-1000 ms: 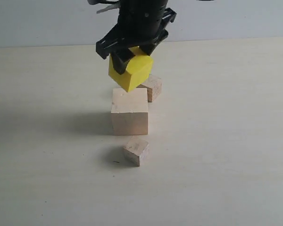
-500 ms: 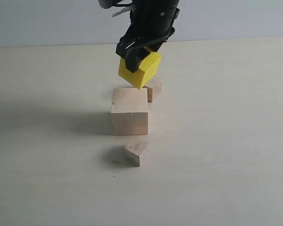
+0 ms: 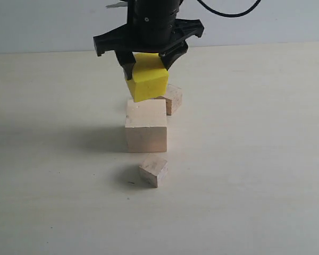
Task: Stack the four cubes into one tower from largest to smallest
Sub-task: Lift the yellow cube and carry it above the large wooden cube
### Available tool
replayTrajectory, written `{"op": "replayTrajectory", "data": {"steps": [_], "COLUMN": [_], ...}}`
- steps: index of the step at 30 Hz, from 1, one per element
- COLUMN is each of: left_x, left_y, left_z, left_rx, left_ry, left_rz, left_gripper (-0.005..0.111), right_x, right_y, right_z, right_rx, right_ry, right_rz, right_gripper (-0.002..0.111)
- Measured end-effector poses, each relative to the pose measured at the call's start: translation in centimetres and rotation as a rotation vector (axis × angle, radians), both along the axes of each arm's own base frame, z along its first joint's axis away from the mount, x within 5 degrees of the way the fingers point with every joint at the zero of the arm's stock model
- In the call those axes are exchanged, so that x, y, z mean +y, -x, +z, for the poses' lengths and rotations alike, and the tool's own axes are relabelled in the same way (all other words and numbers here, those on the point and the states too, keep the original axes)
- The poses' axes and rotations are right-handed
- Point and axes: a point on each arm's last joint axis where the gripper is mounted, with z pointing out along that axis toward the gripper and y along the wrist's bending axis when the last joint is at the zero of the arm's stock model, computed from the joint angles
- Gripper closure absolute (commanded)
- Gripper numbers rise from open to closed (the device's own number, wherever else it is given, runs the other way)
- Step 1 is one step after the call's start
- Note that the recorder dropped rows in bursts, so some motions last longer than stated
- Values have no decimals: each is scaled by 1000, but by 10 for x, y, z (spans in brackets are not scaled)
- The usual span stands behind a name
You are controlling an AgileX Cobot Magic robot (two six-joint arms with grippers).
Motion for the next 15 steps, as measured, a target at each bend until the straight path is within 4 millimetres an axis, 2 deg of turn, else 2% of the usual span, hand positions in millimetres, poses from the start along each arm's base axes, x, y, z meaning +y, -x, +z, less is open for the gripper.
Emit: {"op": "replayTrajectory", "data": {"steps": [6,15], "left_x": [0,0], "left_y": [0,0], "left_z": [0,0], "left_rx": [0,0], "left_ry": [0,0], "left_rz": [0,0], "left_gripper": [107,107], "right_x": [3,6], "right_y": [3,1], "right_z": [0,-14], "right_rx": [33,79], "right_ry": [-42,-45], "right_rz": [-80,-154], "right_gripper": [108,108]}}
